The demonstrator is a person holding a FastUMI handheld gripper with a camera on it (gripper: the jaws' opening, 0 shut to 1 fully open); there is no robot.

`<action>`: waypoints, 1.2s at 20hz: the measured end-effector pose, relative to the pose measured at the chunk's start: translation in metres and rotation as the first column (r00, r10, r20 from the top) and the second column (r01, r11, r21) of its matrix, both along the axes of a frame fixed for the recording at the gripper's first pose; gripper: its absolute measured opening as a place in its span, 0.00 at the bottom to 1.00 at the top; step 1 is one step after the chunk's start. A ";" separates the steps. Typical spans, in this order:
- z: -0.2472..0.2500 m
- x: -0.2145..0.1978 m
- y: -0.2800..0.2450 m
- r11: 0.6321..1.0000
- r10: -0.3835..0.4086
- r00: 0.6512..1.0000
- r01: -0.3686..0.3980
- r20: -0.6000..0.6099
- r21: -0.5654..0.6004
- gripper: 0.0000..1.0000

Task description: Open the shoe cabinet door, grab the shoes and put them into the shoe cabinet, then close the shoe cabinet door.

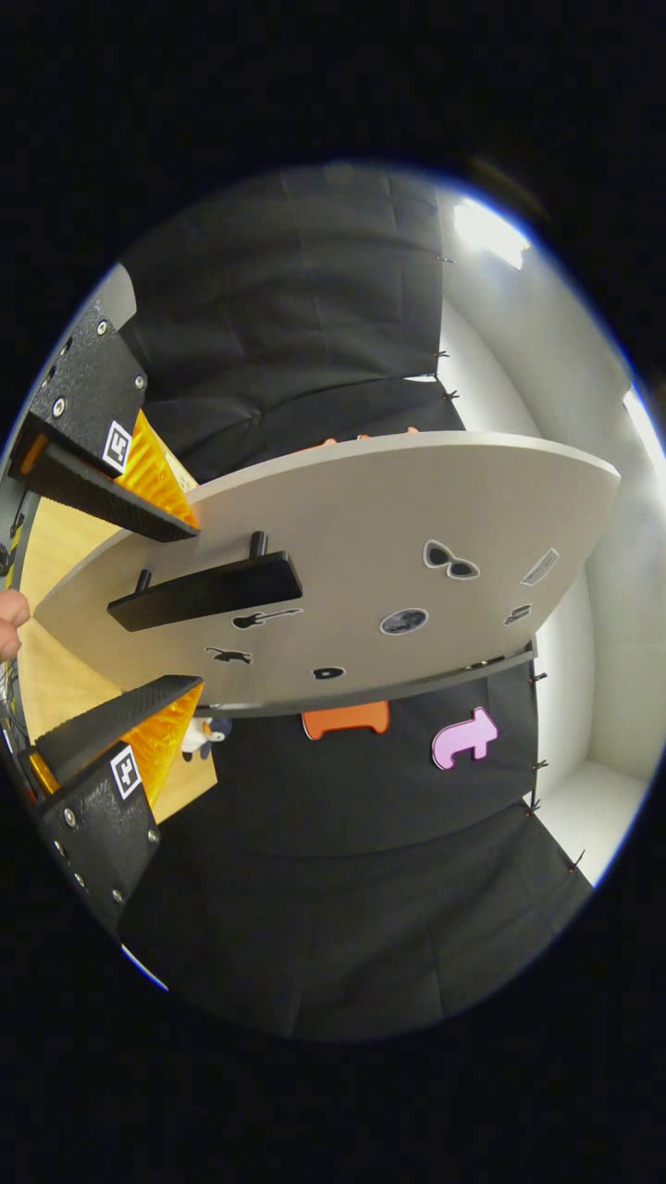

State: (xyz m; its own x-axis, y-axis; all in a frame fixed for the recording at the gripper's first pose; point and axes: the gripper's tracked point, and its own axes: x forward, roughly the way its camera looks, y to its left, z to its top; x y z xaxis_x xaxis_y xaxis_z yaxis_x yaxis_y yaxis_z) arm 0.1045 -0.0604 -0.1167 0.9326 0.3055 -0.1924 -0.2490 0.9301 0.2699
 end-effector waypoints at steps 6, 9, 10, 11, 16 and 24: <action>-0.002 0.028 0.057 0.998 0.062 0.998 -0.062 -0.022 0.004 0.93; -0.007 0.054 0.089 0.996 0.093 0.995 -0.093 -0.038 0.006 0.94; -0.008 0.063 0.100 0.995 0.103 0.994 -0.103 -0.042 0.004 0.94; -0.008 0.070 0.113 0.994 0.114 0.993 -0.114 -0.044 0.001 0.94; -0.013 0.094 0.148 0.993 0.113 0.993 -0.115 -0.041 -0.036 0.94; -0.009 0.119 0.166 0.998 0.014 0.998 -0.017 -0.054 -0.053 0.94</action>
